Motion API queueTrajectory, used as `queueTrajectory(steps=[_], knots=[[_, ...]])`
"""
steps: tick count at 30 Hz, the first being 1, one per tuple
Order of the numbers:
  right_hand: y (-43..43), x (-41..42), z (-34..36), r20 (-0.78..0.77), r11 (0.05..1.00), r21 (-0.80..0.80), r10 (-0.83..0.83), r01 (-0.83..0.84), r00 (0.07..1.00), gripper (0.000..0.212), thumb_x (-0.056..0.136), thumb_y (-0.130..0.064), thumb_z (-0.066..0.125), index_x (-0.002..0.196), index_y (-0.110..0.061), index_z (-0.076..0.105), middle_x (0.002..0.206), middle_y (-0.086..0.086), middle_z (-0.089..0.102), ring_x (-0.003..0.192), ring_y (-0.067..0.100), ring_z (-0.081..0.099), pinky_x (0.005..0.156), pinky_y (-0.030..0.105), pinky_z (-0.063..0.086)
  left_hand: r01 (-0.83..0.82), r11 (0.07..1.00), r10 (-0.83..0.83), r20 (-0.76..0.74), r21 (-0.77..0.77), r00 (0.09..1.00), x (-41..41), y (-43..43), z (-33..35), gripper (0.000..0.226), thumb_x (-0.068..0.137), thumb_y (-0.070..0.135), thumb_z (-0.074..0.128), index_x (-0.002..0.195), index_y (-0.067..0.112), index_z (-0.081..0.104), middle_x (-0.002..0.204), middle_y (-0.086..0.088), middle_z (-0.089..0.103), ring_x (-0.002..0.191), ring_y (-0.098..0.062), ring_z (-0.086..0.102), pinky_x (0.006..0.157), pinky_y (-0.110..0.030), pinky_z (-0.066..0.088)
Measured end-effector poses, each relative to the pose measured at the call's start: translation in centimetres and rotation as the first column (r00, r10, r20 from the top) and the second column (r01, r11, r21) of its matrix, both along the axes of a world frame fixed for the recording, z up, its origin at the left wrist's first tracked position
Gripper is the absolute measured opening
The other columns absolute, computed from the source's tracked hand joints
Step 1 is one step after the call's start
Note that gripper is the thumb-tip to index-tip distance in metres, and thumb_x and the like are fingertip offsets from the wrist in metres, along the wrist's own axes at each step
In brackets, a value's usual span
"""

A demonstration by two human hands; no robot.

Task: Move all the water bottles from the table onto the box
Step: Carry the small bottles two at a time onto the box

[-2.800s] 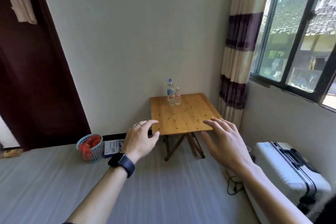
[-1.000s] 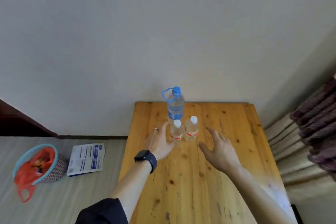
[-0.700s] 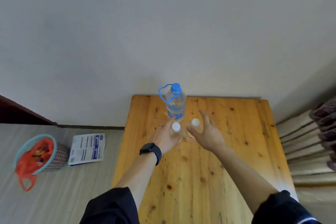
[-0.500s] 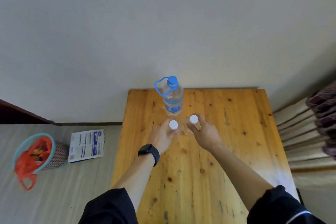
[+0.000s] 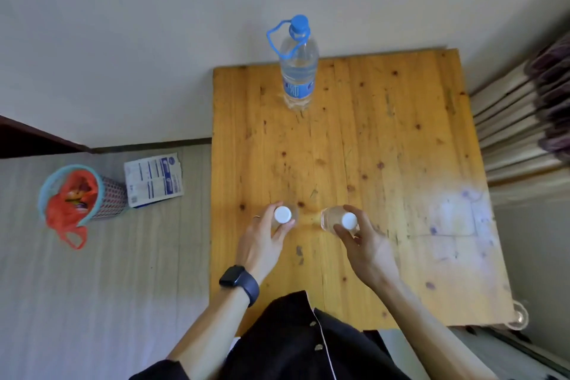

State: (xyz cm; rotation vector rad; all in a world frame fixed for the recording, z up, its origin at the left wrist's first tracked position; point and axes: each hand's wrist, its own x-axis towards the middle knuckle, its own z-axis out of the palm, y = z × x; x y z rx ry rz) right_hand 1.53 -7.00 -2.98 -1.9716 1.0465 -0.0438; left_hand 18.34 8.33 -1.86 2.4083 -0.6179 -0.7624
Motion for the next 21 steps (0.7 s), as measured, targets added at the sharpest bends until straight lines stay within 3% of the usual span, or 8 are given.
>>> queueTrajectory(steps=[6, 9, 12, 15, 17, 19, 21], knots=[[3.7, -1.6, -0.1, 0.012, 1.000, -0.013, -0.024, 0.024, 1.000, 0.038, 0.093, -0.061, 0.046, 0.128, -0.046, 0.042, 0.108, -0.016, 0.062, 0.081, 0.006, 0.063, 0.056, 0.021, 0.044, 0.094, 0.991, -0.100, 0.062, 0.093, 0.993, -1.5, 3.0, 0.5, 0.053, 0.090, 0.067, 0.045, 0.135, 0.038, 0.048, 0.084, 0.005, 0.057, 0.065, -0.010, 0.050, 0.046, -0.020, 0.027], [3.7, -1.6, -0.2, 0.014, 0.999, -0.053, -0.005, 0.006, 1.000, 0.040, 0.096, -0.056, 0.051, 0.132, -0.041, 0.043, 0.122, -0.006, 0.065, 0.094, 0.016, 0.068, 0.060, 0.027, 0.047, 0.091, 0.992, -0.095, 0.050, 0.082, 0.994, -1.5, 3.1, 0.6, 0.053, 0.089, 0.069, 0.045, 0.134, 0.040, 0.048, 0.093, 0.006, 0.058, 0.073, -0.011, 0.052, 0.049, -0.020, 0.032], [3.4, -1.6, -0.4, 0.002, 0.997, -0.075, -0.003, 0.003, 1.000, 0.053, 0.092, -0.063, 0.051, 0.138, -0.040, 0.040, 0.131, -0.001, 0.061, 0.105, 0.021, 0.067, 0.069, 0.029, 0.051, 0.087, 0.994, -0.091, 0.057, 0.061, 0.994, -1.3, 2.8, 0.5, 0.048, 0.090, 0.067, 0.049, 0.130, 0.041, 0.048, 0.102, 0.005, 0.058, 0.081, -0.011, 0.055, 0.052, -0.020, 0.038], [2.9, -1.6, -0.9, -0.115, 0.998, -0.059, 0.011, -0.018, 0.993, 0.084, 0.084, -0.077, 0.051, 0.151, -0.033, 0.025, 0.145, 0.004, 0.051, 0.107, 0.027, 0.066, 0.074, 0.033, 0.053, 0.094, 0.995, -0.094, 0.021, -0.018, 0.995, -1.4, 2.8, 0.0, 0.049, 0.091, 0.057, 0.059, 0.133, 0.035, 0.044, 0.121, 0.003, 0.055, 0.104, -0.016, 0.056, 0.068, -0.020, 0.043], [2.7, -1.4, -1.5, -0.145, 0.999, -0.032, 0.014, -0.019, 0.989, 0.098, 0.077, -0.084, 0.052, 0.154, -0.033, 0.017, 0.149, 0.005, 0.046, 0.111, 0.028, 0.064, 0.075, 0.036, 0.053, 0.113, 0.990, -0.116, -0.037, -0.089, 0.993, -1.4, 3.0, -0.5, 0.062, 0.088, 0.050, 0.068, 0.139, 0.029, 0.039, 0.144, 0.002, 0.043, 0.128, -0.017, 0.045, 0.086, -0.018, 0.039], [2.9, -1.2, -2.0, -0.086, 1.000, 0.012, -0.016, 0.017, 0.996, 0.102, 0.073, -0.085, 0.059, 0.153, -0.038, 0.018, 0.149, 0.004, 0.047, 0.120, 0.027, 0.059, 0.083, 0.036, 0.052, 0.092, 0.988, -0.107, -0.122, -0.121, 0.987, -1.4, 2.8, -0.9, 0.083, 0.082, 0.049, 0.075, 0.147, 0.028, 0.028, 0.158, 0.002, 0.025, 0.140, -0.015, 0.030, 0.097, -0.022, 0.035], [3.3, -0.8, -2.5, -0.013, 0.993, 0.082, -0.081, 0.082, 0.997, 0.097, 0.068, -0.083, 0.067, 0.147, -0.046, 0.025, 0.141, -0.001, 0.055, 0.118, 0.022, 0.059, 0.086, 0.032, 0.050, 0.040, 0.990, -0.065, -0.187, -0.136, 0.980, -1.5, 2.1, -1.4, 0.095, 0.076, 0.050, 0.081, 0.150, 0.030, 0.025, 0.158, 0.005, 0.024, 0.139, -0.012, 0.030, 0.102, -0.028, 0.038]])
